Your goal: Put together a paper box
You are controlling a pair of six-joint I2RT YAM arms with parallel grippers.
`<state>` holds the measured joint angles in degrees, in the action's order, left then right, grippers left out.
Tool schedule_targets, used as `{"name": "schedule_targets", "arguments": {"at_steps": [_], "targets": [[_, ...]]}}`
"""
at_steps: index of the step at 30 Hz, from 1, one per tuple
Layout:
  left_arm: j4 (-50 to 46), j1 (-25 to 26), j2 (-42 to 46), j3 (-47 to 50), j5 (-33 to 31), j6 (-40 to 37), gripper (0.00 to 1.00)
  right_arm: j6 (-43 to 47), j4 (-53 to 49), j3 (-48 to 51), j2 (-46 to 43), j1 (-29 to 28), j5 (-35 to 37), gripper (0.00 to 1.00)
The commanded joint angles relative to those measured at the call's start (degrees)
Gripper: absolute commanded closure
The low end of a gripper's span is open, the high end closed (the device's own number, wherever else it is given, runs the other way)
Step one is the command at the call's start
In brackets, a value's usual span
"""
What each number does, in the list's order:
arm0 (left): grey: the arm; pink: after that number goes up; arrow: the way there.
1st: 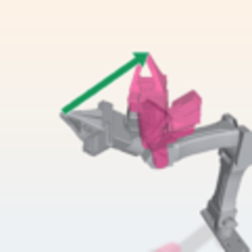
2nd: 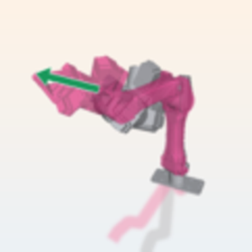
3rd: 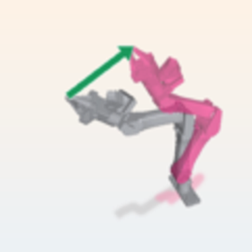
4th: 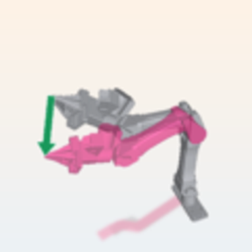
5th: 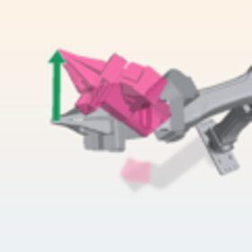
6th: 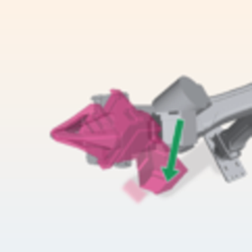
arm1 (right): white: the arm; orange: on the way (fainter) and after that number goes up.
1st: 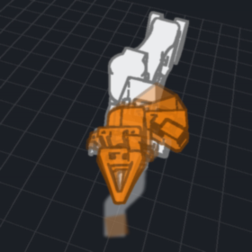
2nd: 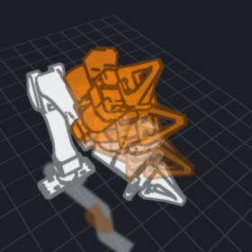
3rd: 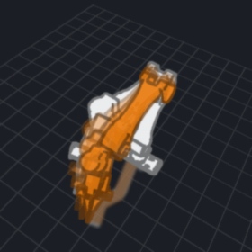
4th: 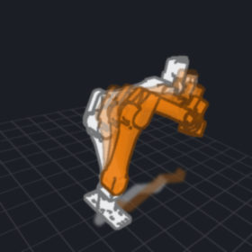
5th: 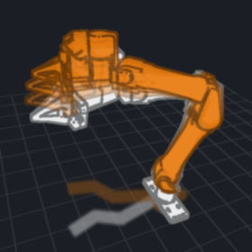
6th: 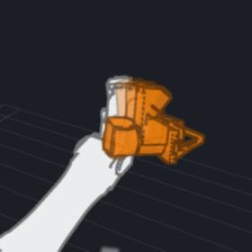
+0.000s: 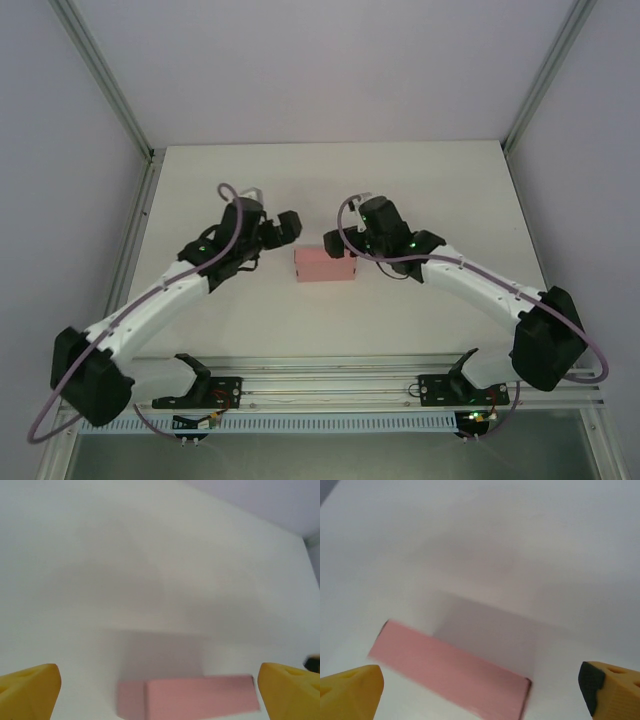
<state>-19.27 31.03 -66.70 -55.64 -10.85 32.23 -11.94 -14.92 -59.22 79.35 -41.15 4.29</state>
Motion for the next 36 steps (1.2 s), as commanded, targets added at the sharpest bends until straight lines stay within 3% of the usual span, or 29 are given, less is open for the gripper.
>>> {"name": "schedule_targets", "arguments": {"at_steps": [1,4,7,10,13,18,21,23,27,30,33,36], "targets": [[-9.0,-6.2,4.9,3.5,-10.1,-1.4,0.0,33.5,-2.6,-1.9,0.9,0.3,-20.5,0.0],[-9.5,-10.9,9.6,8.9,-8.8,0.4,0.0,50.5,-9.6,-5.4,5.0,0.1,-23.0,0.0],[-11.0,-12.1,13.1,12.8,-10.1,1.4,0.0,57.2,-19.1,-15.5,12.9,0.2,-19.5,0.0],[-12.5,-12.4,15.0,14.7,-11.2,2.0,0.0,60.4,-27.8,-24.7,21.0,-0.3,-18.0,0.0],[-13.1,-12.5,16.2,15.8,-12.2,2.0,0.0,63.7,-28.9,-28.2,27.1,-1.9,-13.3,0.0],[-14.4,-12.5,17.4,15.5,-12.7,1.1,0.0,66.5,-33.8,-33.7,33.2,-2.3,-12.0,0.02],[-14.3,-12.6,18.4,15.7,-12.7,1.0,0.0,66.2,-34.0,-34.6,34.9,-2.4,-9.8,0.16],[-14.2,-12.6,19.0,15.8,-12.6,1.0,0.0,65.2,-32.2,-33.7,34.6,-2.5,-7.7,0.35],[-14.9,-12.6,20.3,15.6,-13.1,0.9,0.0,63.4,-25.3,-28.7,29.2,-2.8,-1.2,0.5],[-15.1,-12.6,21.8,16.0,-13.8,1.0,0.0,65.1,-14.0,-20.9,23.9,-3.3,10.4,0.65],[-14.7,-12.7,23.2,17.0,-14.1,1.3,0.0,70.4,2.8,-10.6,20.3,-3.5,20.2,0.6],[-14.0,-12.7,24.2,17.8,-14.3,1.5,0.0,74.1,16.8,-2.9,20.0,-4.2,23.6,0.6]]}}
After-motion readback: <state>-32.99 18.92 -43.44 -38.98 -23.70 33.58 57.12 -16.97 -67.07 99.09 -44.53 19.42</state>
